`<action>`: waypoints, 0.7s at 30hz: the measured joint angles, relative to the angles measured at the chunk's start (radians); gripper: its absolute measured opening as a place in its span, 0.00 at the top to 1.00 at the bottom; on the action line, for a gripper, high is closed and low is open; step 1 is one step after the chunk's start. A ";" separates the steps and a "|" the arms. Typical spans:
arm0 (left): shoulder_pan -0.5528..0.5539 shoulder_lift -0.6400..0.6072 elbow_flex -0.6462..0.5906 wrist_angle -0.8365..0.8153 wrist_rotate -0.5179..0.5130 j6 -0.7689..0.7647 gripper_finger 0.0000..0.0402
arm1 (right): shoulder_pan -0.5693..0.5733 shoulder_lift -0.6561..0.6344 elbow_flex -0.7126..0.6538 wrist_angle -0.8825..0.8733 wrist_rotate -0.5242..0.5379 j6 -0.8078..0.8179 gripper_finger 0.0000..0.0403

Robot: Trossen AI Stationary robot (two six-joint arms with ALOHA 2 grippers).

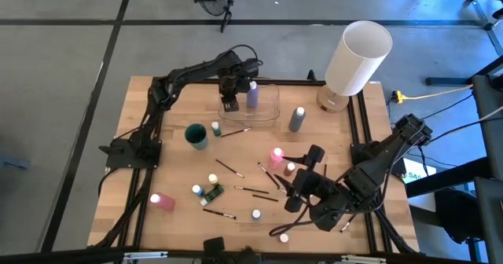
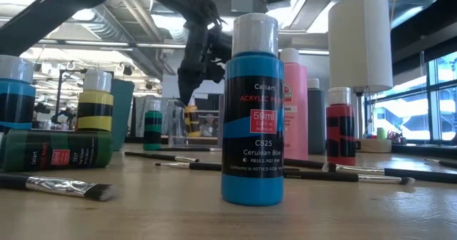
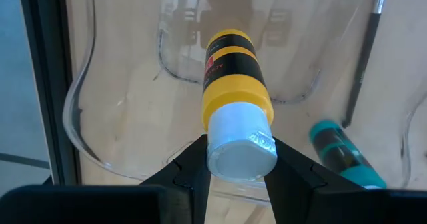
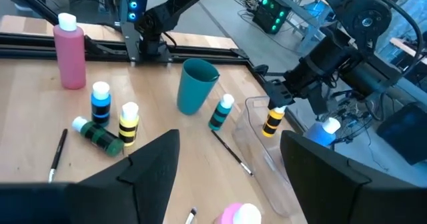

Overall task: Pick & Place Paint Supplies
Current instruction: Put the yellow paint bottle into the transparent bin

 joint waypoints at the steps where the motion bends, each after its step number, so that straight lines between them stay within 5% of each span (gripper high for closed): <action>1: 0.002 0.000 0.000 0.000 0.001 0.005 0.72 | 0.000 0.000 0.000 -0.010 0.000 0.013 0.35; 21: 0.001 0.028 0.000 -0.074 0.074 -0.020 0.72 | -0.001 0.001 0.000 -0.077 -0.012 0.094 0.35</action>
